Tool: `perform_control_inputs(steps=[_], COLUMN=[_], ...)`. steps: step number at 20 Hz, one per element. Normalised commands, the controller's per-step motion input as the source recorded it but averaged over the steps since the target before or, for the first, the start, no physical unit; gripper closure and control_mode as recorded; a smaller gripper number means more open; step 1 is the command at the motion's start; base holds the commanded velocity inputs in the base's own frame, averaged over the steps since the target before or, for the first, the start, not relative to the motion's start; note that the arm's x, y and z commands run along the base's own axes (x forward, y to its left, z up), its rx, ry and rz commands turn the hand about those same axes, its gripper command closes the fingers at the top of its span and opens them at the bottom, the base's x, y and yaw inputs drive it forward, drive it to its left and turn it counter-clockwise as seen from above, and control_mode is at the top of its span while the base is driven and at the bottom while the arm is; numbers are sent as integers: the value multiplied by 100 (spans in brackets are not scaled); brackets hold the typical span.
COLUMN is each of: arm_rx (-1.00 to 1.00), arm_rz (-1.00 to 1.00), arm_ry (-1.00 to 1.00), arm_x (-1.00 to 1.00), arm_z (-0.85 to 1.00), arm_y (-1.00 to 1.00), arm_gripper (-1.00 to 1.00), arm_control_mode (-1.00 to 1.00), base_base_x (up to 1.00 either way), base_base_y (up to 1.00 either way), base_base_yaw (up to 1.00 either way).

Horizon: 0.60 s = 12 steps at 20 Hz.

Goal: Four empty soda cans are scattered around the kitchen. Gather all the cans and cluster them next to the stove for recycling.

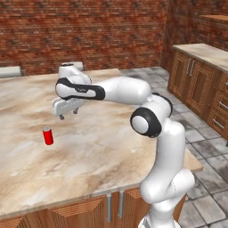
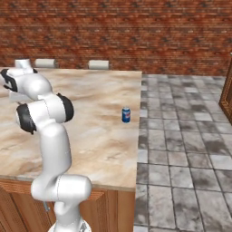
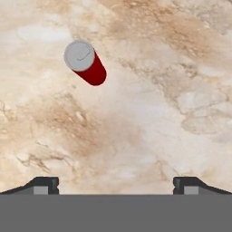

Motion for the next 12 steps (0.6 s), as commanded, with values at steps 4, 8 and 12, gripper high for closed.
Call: perform_control_inputs(steps=[4,8,12], arm_rx=[0,0,-1], arm_rz=[0,0,0], arm_ry=[0,0,0], arm_x=[9,14,14], arm_z=[-3,-7,-9], arm_y=[36,32,26], arm_gripper=[-100,-100,-100], arm_control_mode=[-100,-100,-100], base_base_x=[0,0,0], base_base_y=[0,0,0], base_base_yaw=[0,0,0])
